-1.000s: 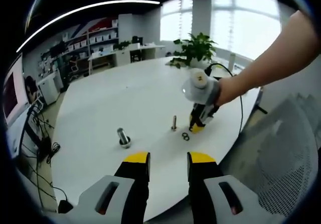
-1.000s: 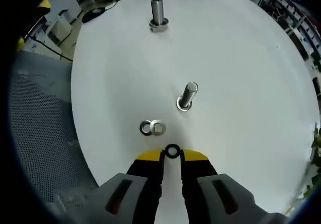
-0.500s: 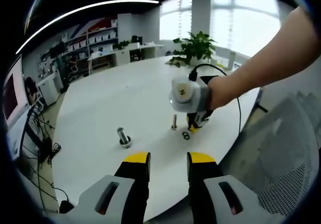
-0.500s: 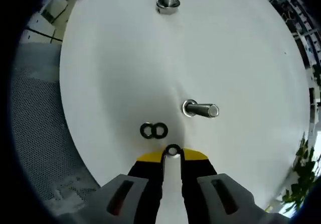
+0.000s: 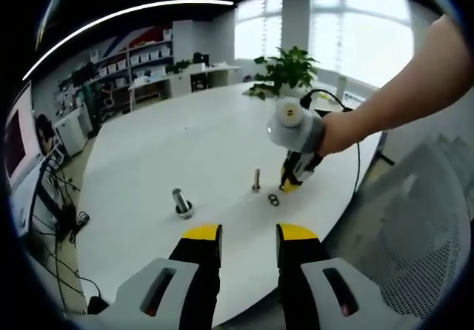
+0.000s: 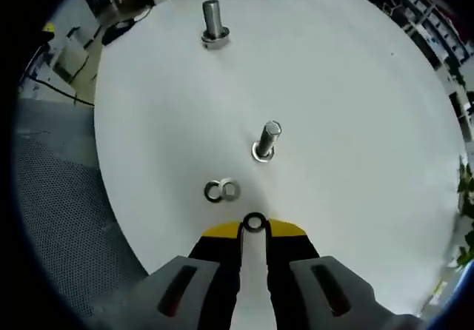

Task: Place the washer onto the threaded stud by aligning its center hole with the stud, sliding it down to the base, and recovering from edge contact or off-axis alignment until the washer reaches the visible bottom stop.

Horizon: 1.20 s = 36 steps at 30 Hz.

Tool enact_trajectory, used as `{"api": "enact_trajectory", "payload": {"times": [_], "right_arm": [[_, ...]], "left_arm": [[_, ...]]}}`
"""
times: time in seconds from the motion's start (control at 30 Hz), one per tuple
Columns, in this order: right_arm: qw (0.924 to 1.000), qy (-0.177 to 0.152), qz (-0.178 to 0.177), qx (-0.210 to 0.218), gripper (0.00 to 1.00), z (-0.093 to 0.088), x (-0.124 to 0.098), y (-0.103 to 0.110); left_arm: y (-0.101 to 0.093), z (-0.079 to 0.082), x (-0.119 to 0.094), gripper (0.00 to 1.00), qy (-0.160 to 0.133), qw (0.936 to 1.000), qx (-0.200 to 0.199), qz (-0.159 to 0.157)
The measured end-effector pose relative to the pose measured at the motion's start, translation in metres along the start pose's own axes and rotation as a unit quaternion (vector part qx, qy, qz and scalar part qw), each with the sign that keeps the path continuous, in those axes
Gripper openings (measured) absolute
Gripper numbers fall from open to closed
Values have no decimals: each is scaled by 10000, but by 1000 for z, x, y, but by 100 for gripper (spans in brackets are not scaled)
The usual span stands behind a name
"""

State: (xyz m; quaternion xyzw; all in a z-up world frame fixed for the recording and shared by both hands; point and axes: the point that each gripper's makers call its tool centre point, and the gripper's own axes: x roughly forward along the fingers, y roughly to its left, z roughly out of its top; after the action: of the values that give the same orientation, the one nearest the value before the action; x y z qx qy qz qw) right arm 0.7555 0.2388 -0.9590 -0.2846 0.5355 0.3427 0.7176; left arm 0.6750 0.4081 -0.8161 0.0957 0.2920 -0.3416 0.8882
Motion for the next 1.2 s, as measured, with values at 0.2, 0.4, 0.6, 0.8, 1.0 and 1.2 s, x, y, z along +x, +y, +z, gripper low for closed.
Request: {"api": "enact_trajectory", "payload": {"times": [0.2,0.4,0.6,0.8,1.0,1.2], "right_arm": [[9998,-205,-26,41,14,17,-14,-7],[9992,-382,-65,-12,14,32,-26,-10],[9986,-515,-76,-108,14,44,-35,-11],[9976,-633,-87,-279,14,56,-40,-6],[9967,-663,-76,-458,14,67,-37,-3],[9961,-482,-110,-727,14,67,-30,-3]], "left_arm": [[-2,0,0,27,1,10000,48,-36],[-2,0,0,27,7,10000,80,-29],[-3,1,0,27,-20,9999,91,-48],[-3,2,0,27,-19,9999,99,-55],[-3,2,0,27,-22,9999,100,-37],[-2,1,-1,27,-9,9999,115,-15]]}}
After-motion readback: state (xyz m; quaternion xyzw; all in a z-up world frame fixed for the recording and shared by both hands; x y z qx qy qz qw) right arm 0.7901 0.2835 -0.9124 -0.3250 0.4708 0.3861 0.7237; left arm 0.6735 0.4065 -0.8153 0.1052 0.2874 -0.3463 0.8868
